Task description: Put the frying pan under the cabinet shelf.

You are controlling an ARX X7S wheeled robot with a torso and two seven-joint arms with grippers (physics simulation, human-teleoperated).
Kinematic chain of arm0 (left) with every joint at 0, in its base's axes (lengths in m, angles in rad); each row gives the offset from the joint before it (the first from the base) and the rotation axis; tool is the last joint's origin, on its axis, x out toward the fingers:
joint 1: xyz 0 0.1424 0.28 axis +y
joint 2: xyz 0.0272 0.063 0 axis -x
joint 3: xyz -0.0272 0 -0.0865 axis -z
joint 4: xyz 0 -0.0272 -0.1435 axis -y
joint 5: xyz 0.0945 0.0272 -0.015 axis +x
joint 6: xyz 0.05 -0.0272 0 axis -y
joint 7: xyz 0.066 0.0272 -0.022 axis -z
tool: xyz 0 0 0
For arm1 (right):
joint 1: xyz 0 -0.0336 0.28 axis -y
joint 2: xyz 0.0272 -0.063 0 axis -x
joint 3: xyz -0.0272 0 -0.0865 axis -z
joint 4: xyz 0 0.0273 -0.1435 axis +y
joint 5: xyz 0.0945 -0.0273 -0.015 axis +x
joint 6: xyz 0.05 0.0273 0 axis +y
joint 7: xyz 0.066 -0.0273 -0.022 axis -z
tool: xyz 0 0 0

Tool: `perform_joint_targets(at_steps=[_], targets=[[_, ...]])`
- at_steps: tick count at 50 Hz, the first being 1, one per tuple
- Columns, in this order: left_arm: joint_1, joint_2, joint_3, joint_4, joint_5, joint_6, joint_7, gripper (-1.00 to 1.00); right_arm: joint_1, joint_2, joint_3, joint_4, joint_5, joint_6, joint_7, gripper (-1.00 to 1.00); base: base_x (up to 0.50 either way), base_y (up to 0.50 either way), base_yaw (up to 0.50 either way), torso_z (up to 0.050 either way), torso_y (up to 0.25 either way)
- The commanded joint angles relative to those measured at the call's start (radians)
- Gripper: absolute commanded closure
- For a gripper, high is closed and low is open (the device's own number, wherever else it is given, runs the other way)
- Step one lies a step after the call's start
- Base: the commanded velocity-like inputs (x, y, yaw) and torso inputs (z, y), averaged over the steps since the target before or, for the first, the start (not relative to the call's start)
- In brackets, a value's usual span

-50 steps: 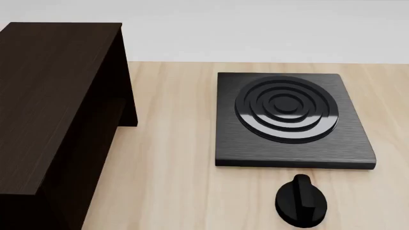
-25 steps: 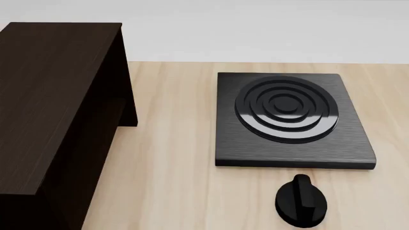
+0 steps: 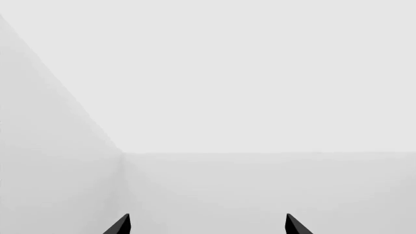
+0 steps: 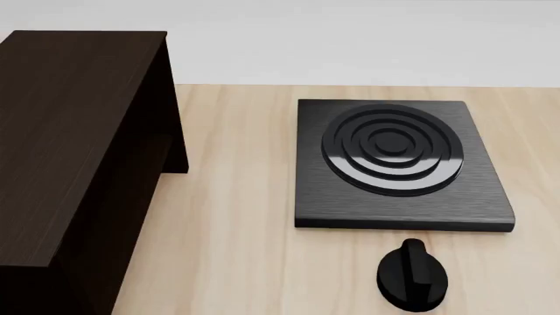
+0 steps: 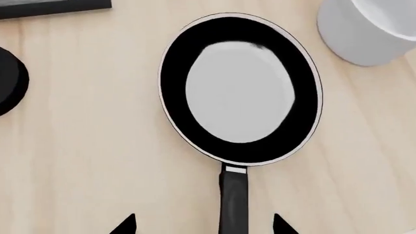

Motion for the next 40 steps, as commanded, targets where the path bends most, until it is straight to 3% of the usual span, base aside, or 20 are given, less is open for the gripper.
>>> perform_joint_targets(at_steps=[1, 40], targets=[[0.010, -0.011, -0.002, 0.003, -0.008, 0.009, -0.008, -1.00, -0.066, 0.021, -0.056, -0.008, -0.014, -0.103, -0.032, -1.00, 0.00, 0.00, 0.00, 0.000, 0.000], [0.042, -0.021, 0.012, 0.014, 0.015, 0.029, -0.003, -1.00, -0.293, 0.020, -0.268, 0.039, -0.014, -0.486, -0.134, -1.00, 0.00, 0.00, 0.00, 0.000, 0.000]])
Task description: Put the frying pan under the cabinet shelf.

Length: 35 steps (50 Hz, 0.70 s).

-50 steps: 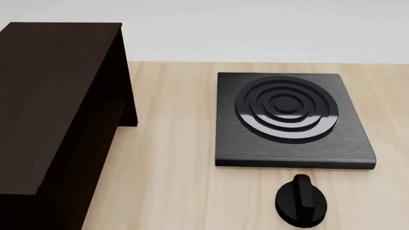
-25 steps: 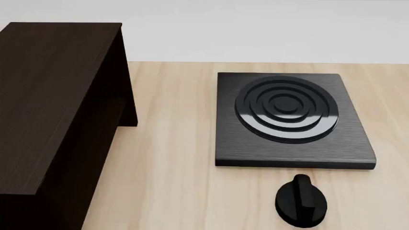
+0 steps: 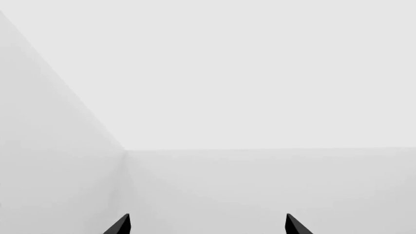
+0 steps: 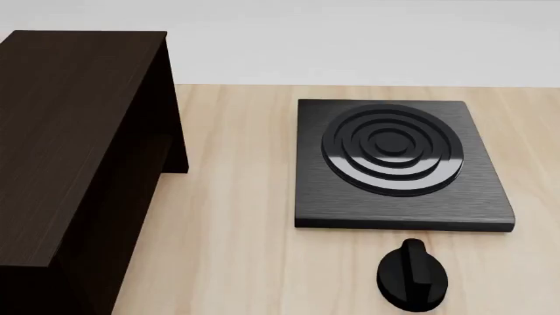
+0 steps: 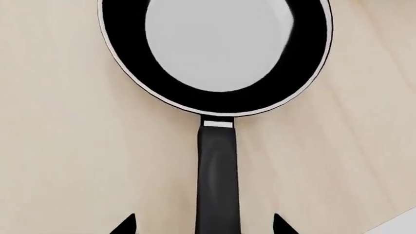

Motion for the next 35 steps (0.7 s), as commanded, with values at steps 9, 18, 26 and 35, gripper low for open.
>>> perform_joint_targets(at_steps=[9, 18, 26, 35], targets=[[0.002, -0.015, 0.012, 0.001, -0.011, 0.011, -0.015, -1.00, -0.090, -0.041, -0.081, 0.030, 0.005, -0.136, -0.036, -1.00, 0.00, 0.00, 0.00, 0.000, 0.000], [0.009, -0.014, 0.019, 0.002, 0.009, 0.011, -0.004, -1.00, -0.127, -0.078, -0.108, 0.071, 0.014, -0.177, -0.050, -1.00, 0.00, 0.00, 0.00, 0.000, 0.000], [0.026, -0.007, 0.021, 0.008, 0.037, 0.013, 0.015, -1.00, -0.148, -0.098, -0.122, 0.104, 0.011, -0.193, -0.069, -1.00, 0.00, 0.00, 0.00, 0.000, 0.000], [0.049, -0.005, 0.018, 0.013, 0.062, 0.018, 0.034, -1.00, -0.165, -0.112, -0.133, 0.121, 0.010, -0.203, -0.080, -1.00, 0.00, 0.00, 0.00, 0.000, 0.000]])
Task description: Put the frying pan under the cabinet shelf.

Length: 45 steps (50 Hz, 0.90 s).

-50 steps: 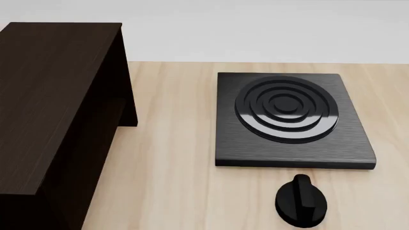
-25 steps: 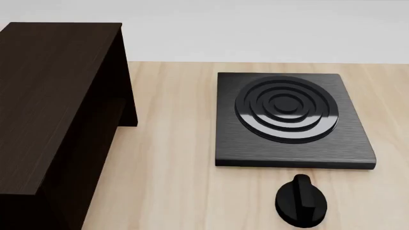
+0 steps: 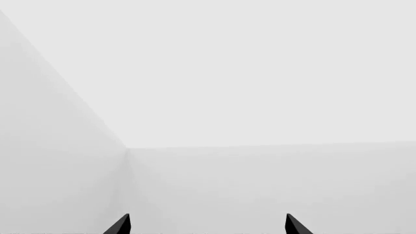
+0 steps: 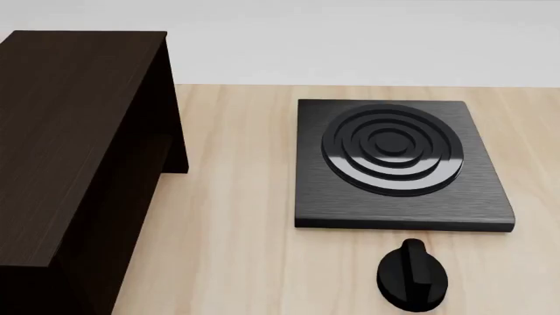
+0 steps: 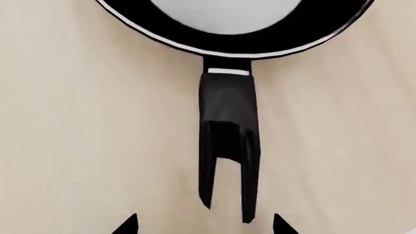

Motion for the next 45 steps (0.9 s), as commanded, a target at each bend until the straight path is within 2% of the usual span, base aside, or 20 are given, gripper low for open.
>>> perform_joint_targets(at_steps=[1, 3, 4, 17, 21, 26, 45], targets=[[0.023, 0.002, -0.001, 0.005, 0.028, 0.005, 0.020, -1.00, -0.033, -0.027, -0.019, 0.031, -0.004, -0.025, -0.009, -1.00, 0.00, 0.00, 0.00, 0.000, 0.000], [0.024, 0.002, 0.000, 0.005, 0.030, 0.006, 0.021, -1.00, -0.037, -0.027, -0.021, 0.031, -0.004, -0.026, -0.012, -1.00, 0.00, 0.00, 0.00, 0.000, 0.000], [0.025, 0.002, 0.001, 0.005, 0.033, 0.007, 0.023, -1.00, -0.035, -0.027, -0.020, 0.031, -0.008, -0.027, -0.005, 1.00, 0.01, 0.00, 0.00, 0.000, 0.000], [0.029, 0.006, 0.012, 0.004, 0.049, 0.016, 0.031, -1.00, 0.020, 0.045, 0.026, -0.032, -0.009, 0.015, 0.012, 1.00, 0.00, 0.00, 0.00, 0.000, 0.000], [0.023, 0.009, 0.019, 0.001, 0.052, 0.020, 0.031, -1.00, 0.051, 0.086, 0.057, -0.074, -0.005, 0.033, 0.026, 1.00, 0.00, 0.00, 0.00, 0.000, 0.000], [0.013, 0.004, 0.023, -0.001, 0.040, 0.025, 0.021, -1.00, 0.112, 0.088, 0.120, -0.054, -0.013, 0.091, 0.033, 1.00, 0.00, 0.00, 0.00, 0.000, 0.000], [-0.010, -0.022, 0.018, -0.008, -0.016, 0.049, -0.016, -1.00, 0.427, 0.088, 0.443, -0.011, -0.109, 0.596, 0.066, 1.00, 0.00, 0.00, 0.00, 0.000, 0.001]])
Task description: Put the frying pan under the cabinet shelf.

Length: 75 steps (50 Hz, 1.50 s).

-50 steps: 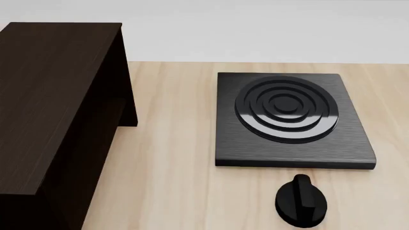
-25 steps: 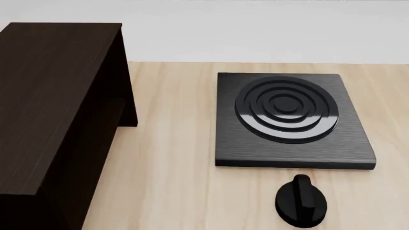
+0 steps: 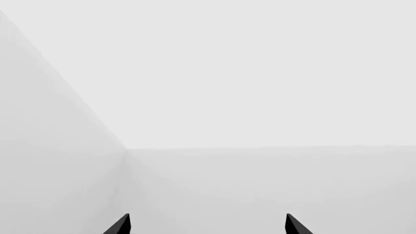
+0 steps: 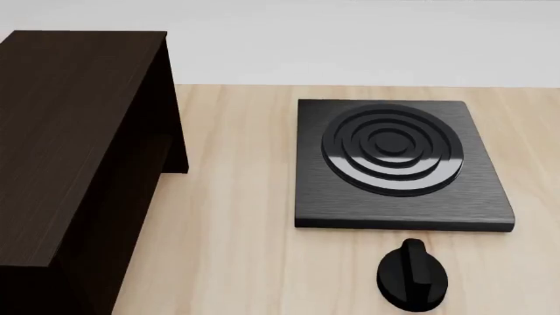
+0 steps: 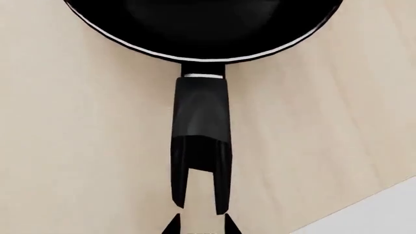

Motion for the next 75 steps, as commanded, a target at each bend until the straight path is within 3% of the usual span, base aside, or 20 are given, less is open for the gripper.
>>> perform_joint_targets(at_steps=[1, 10, 20, 27, 35, 51, 58, 75], targets=[[-0.003, -0.012, -0.008, -0.001, -0.024, 0.016, -0.013, -1.00, 0.391, 0.011, 0.204, 0.015, -0.083, 0.260, 0.026, 1.00, 0.00, 0.00, 0.00, 0.000, 0.000], [0.008, -0.023, -0.023, -0.001, -0.028, 0.025, -0.010, -1.00, 0.508, 0.011, 0.327, -0.025, -0.041, 0.429, 0.115, 1.00, 0.00, 0.00, 0.00, 0.000, 0.001], [0.013, -0.034, -0.029, -0.001, -0.029, 0.032, -0.009, -1.00, 0.646, 0.011, 0.474, -0.023, -0.071, 0.631, 0.103, 1.00, 0.00, 0.00, 0.00, 0.000, 0.002], [0.024, -0.034, -0.035, 0.000, -0.018, 0.037, -0.001, -1.00, 0.668, 0.011, 0.503, -0.057, -0.053, 0.665, 0.116, 1.00, 0.00, 0.00, 0.00, 0.000, 0.000], [0.014, -0.049, -0.036, 0.004, -0.037, 0.043, -0.006, -1.00, 0.625, 0.010, 0.467, -0.166, 0.005, 0.586, 0.133, 1.00, 0.00, 0.00, 0.00, 0.000, 0.001], [-0.027, -0.091, -0.014, 0.012, -0.095, 0.050, -0.029, -1.00, 0.722, -0.310, 0.472, -0.099, 0.004, 0.667, 0.219, 1.00, 0.00, 0.00, 0.00, 0.000, 0.001], [-0.027, -0.093, -0.009, 0.018, -0.081, 0.047, -0.014, -1.00, 0.775, -0.412, 0.458, -0.047, -0.057, 0.692, 0.184, 1.00, 0.00, 0.00, 0.00, 0.000, 0.003], [-0.051, -0.136, 0.005, 0.022, -0.097, 0.042, -0.039, -1.00, 0.768, -0.558, 0.423, -0.045, -0.107, 0.658, 0.125, 1.00, 0.00, 0.00, 0.00, 0.000, -0.003]])
